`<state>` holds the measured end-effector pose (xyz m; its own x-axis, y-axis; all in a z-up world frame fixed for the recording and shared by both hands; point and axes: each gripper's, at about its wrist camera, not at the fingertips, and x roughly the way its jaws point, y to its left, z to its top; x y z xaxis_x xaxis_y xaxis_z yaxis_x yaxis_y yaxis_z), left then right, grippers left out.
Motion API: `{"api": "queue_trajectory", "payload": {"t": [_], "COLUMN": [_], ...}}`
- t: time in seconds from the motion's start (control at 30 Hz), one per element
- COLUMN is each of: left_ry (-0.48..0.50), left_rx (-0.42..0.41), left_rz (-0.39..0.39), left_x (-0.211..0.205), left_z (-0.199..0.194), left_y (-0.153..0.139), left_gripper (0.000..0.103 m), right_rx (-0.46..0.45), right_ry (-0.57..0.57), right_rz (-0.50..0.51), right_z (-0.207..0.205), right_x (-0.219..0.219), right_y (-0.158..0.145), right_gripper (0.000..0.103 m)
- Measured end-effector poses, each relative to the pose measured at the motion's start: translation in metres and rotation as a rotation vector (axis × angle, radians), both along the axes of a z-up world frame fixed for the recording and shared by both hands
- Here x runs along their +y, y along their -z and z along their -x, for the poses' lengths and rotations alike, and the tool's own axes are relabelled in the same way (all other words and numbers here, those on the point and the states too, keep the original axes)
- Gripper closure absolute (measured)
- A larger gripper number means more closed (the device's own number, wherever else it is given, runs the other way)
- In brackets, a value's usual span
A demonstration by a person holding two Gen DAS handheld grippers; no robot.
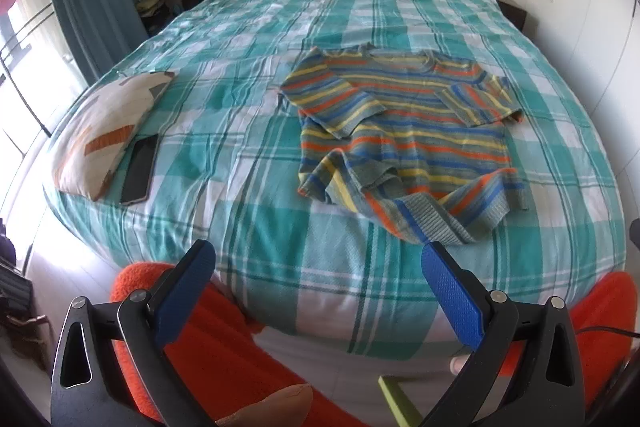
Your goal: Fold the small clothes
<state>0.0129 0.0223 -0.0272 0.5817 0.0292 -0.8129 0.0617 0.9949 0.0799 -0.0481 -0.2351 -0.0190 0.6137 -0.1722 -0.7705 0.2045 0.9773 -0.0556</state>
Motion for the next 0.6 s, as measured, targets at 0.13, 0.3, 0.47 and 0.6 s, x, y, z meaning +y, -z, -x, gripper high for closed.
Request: {"api": "queue_trajectory", "payload": {"t": [0.13,0.3,0.47,0.6], "left_ry": [0.014,0.019,0.023,0.036], "left_rx": [0.041,0.035,0.037,0.042], "left_rz": [0.029,0.002,0.025,0.033], "left_x": [-0.0015,-0.0049,-0.0044,-0.0034], "left_z": [-0.0009,-0.0014,-0.0013,-0.0023], "left_y": [0.0034,0.0052,0.0066,0.0073], "left_gripper": [0.000,0.000,0.000,0.000], "right_rx": [0.010,0.004,0.013,0.005], "right_ry": [0.006,0.010,0.016,0.003], "right_rz": [-0.013,-0.024,-0.031,-0.041], "right_z": [-0.0006,0.0004,0.0002,0.0004], "right_x": [-0.0011,-0.0037,-0.0061,-0.0050], "right_y": [0.0054,0.0079,0.0101,0.0107], "right_gripper": [0.000,0.000,0.000,0.000]}}
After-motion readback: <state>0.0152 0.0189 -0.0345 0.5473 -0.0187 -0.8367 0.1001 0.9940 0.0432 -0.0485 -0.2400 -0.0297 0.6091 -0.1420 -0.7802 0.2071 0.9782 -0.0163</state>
